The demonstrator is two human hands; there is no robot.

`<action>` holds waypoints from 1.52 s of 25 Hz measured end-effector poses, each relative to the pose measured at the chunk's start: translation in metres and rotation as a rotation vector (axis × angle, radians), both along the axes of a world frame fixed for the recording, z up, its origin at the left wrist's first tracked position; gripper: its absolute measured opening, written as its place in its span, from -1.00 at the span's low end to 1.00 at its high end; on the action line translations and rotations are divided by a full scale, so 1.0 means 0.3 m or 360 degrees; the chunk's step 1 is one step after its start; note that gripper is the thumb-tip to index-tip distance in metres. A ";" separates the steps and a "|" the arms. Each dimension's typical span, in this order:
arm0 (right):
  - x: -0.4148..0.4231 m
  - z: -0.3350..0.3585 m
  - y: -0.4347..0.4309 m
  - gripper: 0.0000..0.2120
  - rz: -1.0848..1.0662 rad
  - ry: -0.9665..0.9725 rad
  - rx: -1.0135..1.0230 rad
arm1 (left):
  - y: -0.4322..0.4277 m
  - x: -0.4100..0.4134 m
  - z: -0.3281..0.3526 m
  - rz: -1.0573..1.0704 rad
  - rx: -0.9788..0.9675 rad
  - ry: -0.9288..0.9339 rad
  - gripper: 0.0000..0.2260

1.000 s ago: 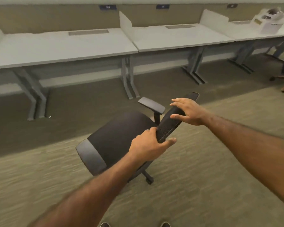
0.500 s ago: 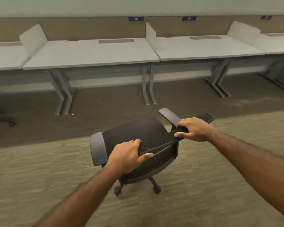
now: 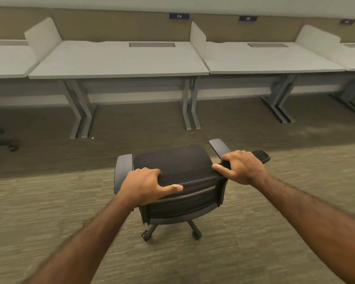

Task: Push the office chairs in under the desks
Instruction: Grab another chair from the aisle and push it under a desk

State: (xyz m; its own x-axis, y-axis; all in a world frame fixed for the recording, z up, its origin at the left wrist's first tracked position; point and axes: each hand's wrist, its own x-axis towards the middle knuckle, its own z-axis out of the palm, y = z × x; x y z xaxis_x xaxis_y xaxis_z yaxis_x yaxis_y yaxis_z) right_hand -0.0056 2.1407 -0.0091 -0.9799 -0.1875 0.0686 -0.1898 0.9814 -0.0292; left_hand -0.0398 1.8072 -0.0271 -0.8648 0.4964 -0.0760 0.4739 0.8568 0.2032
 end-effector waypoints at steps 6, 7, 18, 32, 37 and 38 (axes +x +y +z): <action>-0.225 -0.008 -0.168 -0.42 -0.0006 0.0060 -0.0003 | -0.147 -0.228 0.000 0.0037 -0.0004 0.0020 -0.12; -0.268 -0.011 -0.194 -0.40 -0.0004 0.0067 -0.0004 | -0.174 -0.275 0.001 0.0038 -0.0003 0.0021 -0.11; -0.784 -0.023 -0.503 -0.23 0.0076 -0.0068 -0.0051 | -0.493 -0.769 0.005 0.0089 0.0082 0.0105 -0.10; -1.676 -0.033 -0.733 -0.01 0.0389 -0.0197 -0.0041 | -0.729 -1.477 0.013 0.0387 0.0190 0.0107 -0.05; -1.958 -0.051 -0.859 -0.08 0.0386 -0.0171 -0.0055 | -0.854 -1.742 0.009 0.0416 0.0148 0.0071 -0.07; -2.011 -0.052 -0.888 -0.08 0.0370 -0.0166 -0.0059 | -0.884 -1.796 0.009 0.0409 0.0148 0.0064 -0.06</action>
